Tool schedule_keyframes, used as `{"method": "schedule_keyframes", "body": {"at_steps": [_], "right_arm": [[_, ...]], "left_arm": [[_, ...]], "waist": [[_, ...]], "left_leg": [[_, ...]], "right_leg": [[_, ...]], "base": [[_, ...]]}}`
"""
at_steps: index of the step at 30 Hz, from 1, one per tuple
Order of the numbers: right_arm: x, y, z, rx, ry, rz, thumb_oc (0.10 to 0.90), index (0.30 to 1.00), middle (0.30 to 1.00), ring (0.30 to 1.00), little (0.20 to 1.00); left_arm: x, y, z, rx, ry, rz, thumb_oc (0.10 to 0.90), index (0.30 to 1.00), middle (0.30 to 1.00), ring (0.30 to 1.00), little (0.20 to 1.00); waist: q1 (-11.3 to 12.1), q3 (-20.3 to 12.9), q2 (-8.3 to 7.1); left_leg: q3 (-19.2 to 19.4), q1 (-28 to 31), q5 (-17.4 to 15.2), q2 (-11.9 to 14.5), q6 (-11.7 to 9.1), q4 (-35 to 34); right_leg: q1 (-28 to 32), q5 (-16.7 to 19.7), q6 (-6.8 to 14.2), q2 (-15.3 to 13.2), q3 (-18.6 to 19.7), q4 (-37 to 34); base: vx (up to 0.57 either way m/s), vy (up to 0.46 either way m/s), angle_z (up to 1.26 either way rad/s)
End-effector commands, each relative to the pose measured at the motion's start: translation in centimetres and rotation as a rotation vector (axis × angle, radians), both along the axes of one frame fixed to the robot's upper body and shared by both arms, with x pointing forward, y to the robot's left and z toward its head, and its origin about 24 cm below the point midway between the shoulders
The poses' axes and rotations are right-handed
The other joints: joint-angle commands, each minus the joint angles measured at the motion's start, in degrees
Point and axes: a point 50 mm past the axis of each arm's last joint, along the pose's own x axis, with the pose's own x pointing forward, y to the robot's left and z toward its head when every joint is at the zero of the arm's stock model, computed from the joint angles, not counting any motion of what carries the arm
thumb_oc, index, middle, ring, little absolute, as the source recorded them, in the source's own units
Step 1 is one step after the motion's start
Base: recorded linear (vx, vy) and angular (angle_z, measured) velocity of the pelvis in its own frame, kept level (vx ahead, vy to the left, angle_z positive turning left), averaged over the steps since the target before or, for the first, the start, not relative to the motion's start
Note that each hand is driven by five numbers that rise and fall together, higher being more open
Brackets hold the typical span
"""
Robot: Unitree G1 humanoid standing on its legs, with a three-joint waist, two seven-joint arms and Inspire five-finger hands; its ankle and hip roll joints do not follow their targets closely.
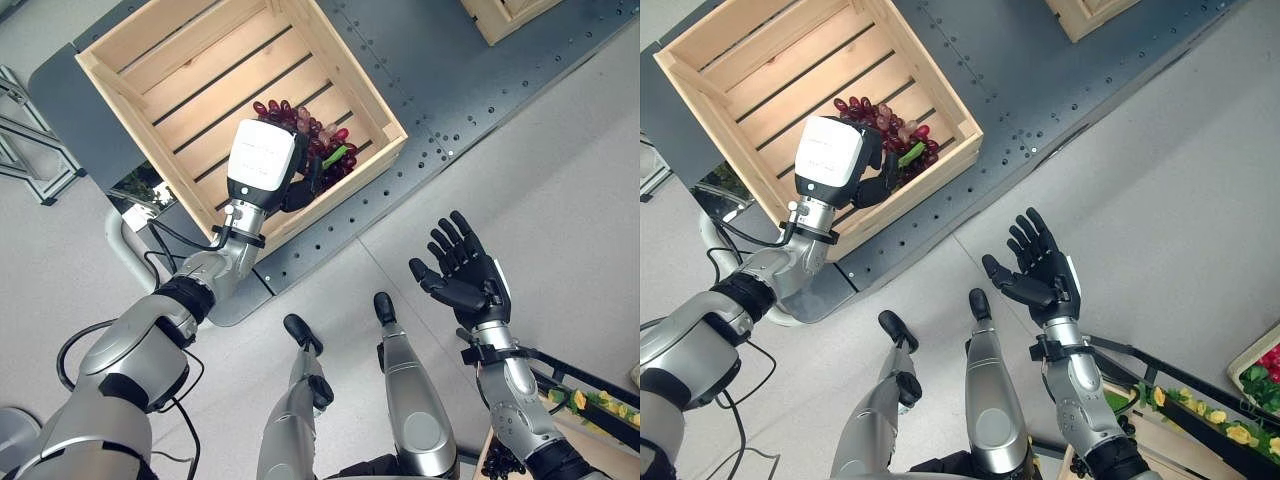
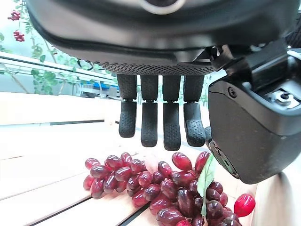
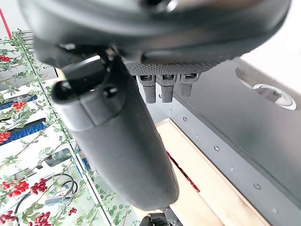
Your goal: Pick up the fruits from the basket on one side to the basket on the other side
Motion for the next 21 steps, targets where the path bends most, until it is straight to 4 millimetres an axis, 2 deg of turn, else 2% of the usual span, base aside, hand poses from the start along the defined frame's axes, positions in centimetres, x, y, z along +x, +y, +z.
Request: {"method": "schedule_keyframes", "body": {"at_steps": [1,11,12,13,14,21], "right_arm": [[-0.5,-1.2,3.9,0.05,-0.229,-0.058,0.8,0.9,0.9,0.9,0.9],[-0.7,-1.1,3.7,0.057,-0.225,-0.062,0.8,0.9,0.9,0.9,0.9],[-0.8,-1.1,3.6,0.06,-0.226,-0.063,0.8,0.9,0.9,0.9,0.9],[-0.8,-1.1,3.7,0.06,-0.227,-0.063,0.8,0.9,0.9,0.9,0.9],[-0.8,-1.2,3.7,0.062,-0.226,-0.065,0.8,0.9,0.9,0.9,0.9],[-0.8,-1.5,3.7,0.05,-0.225,-0.067,0.8,0.9,0.9,0.9,0.9]], "left_arm": [[0.1,1.0,5.2,-0.146,-0.237,0.0,0.4,0.3,0.3,0.3,0.3],[-0.2,1.1,5.7,-0.14,-0.307,0.004,0.4,0.3,0.3,0.3,0.3],[-0.2,1.1,5.8,-0.112,-0.317,0.012,0.54,0.509,0.509,0.509,0.509],[-0.2,1.0,5.8,-0.098,-0.321,0.017,0.579,0.568,0.568,0.568,0.568],[-0.3,0.9,5.9,-0.067,-0.337,0.024,0.8,0.9,0.9,0.9,0.9],[0.0,1.5,7.6,0.098,-0.384,0.121,0.8,0.9,0.9,0.9,0.9]], "waist": [[-1.23,-0.09,-1.42],[-1.21,-0.09,-1.59],[-1.21,-0.08,-1.58],[-1.2,-0.08,-1.58],[-1.23,-0.08,-1.57],[-1.82,-0.07,-1.17]], "left_leg": [[0.35,6.86,-6.14,6.35,-8.68,4.05],[0.57,6.93,-6.1,6.53,-8.78,4.05],[0.55,6.81,-6.09,6.51,-8.79,4.04],[0.55,6.76,-6.09,6.51,-8.79,4.05],[0.51,6.73,-6.02,6.44,-8.8,3.97],[1.06,6.74,-6.29,6.34,-8.87,4.27]], "right_leg": [[2.41,7.71,-4.14,4.23,-1.02,-8.87],[2.33,7.85,-4.16,4.25,-1.16,-8.9],[2.32,7.9,-4.14,4.21,-1.15,-9.02],[2.31,7.92,-4.14,4.19,-1.15,-9.05],[2.29,8.06,-4.1,4.16,-1.13,-9.13],[1.87,8.05,-3.98,4.02,-0.85,-8.94]], "base": [[0.0,0.0,0.0],[0.0,0.0,0.0],[0.0,0.0,0.0],[0.0,0.0,0.0],[0.0,0.0,0.0],[0.02,0.014,-0.01]]}}
